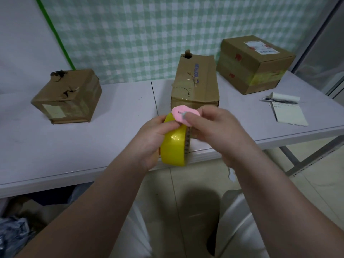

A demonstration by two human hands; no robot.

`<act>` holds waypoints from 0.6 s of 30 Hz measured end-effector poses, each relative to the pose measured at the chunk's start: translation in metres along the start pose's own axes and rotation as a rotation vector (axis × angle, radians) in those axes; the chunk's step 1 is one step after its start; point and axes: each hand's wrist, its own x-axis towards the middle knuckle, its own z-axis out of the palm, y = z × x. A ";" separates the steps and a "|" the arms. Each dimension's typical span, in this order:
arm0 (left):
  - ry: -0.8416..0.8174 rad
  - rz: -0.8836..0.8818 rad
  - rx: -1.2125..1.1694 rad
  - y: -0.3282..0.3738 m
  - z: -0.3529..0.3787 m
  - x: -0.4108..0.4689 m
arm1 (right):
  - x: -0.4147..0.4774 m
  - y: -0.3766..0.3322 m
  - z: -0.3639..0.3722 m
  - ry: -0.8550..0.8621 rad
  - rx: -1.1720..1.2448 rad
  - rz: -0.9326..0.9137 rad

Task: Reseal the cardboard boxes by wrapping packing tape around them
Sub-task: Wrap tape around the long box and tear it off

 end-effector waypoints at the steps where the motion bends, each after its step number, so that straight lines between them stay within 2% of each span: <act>1: 0.003 -0.007 -0.013 0.000 -0.001 0.001 | 0.002 -0.003 -0.006 0.106 -0.109 -0.063; 4: 0.007 -0.016 0.017 0.000 -0.002 0.000 | 0.012 -0.011 -0.020 0.331 -0.229 -0.185; 7: -0.006 -0.019 0.026 0.000 -0.002 0.000 | 0.033 -0.013 -0.018 0.405 -0.271 -0.323; 13: -0.057 -0.004 0.019 0.000 -0.002 0.004 | 0.073 0.001 -0.005 0.224 -0.528 -0.594; 18: -0.082 0.011 0.037 0.000 -0.004 0.008 | 0.087 0.005 0.000 0.108 -0.691 -0.613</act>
